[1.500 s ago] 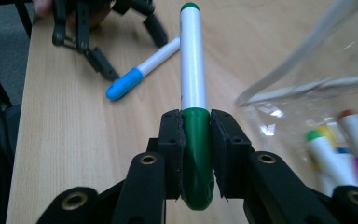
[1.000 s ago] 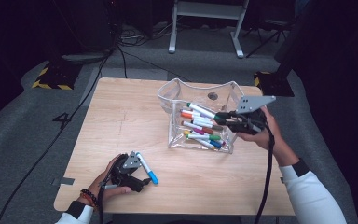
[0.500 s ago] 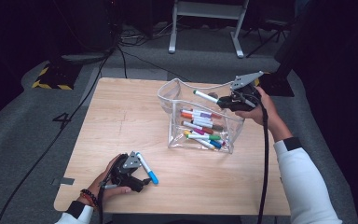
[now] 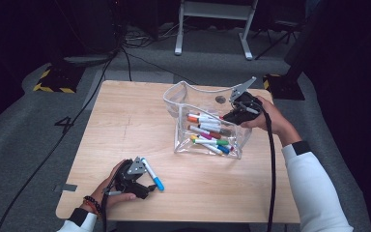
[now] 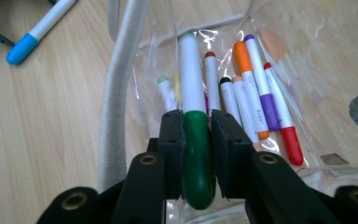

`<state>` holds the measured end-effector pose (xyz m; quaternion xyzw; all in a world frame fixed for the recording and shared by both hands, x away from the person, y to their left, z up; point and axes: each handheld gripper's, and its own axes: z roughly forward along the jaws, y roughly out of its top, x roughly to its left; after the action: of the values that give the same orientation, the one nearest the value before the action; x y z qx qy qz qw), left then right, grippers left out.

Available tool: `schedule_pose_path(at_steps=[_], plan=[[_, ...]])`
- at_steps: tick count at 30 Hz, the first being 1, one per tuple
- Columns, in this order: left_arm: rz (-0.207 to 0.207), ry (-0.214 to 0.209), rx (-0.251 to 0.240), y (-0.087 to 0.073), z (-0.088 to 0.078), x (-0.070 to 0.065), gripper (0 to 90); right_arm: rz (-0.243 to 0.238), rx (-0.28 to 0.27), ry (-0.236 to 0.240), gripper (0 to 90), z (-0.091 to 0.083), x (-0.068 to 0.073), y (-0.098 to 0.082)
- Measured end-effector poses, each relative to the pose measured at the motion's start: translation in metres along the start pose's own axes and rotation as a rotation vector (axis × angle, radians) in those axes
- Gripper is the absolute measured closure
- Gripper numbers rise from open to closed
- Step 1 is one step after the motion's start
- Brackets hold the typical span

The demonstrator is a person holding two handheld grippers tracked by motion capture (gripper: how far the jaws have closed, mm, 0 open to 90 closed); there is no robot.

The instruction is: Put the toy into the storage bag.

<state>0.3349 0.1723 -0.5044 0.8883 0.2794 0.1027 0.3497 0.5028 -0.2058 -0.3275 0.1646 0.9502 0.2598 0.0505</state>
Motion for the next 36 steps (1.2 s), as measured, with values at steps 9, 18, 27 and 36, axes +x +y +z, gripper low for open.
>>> schedule_pose_path(at_steps=[9, 18, 27, 36], plan=[[0.000, 0.000, 0.000, 0.000, 0.000, 0.000, 10.1, -0.017, -0.029, -0.135, 56.3, -0.013, 0.002, 0.003], [0.000, 0.000, 0.000, 0.000, 0.000, 0.000, 10.0, 0.037, -0.295, -0.203, 42.2, -0.059, 0.034, -0.005], [0.000, 0.002, 0.000, 0.000, 0.000, 0.000, 10.1, -0.051, -0.386, -0.164, 38.0, -0.048, 0.094, -0.019], [0.003, -0.003, -0.003, -0.004, -0.003, 0.000, 10.2, -0.097, -0.357, -0.102, 36.8, -0.006, 0.127, -0.028]])
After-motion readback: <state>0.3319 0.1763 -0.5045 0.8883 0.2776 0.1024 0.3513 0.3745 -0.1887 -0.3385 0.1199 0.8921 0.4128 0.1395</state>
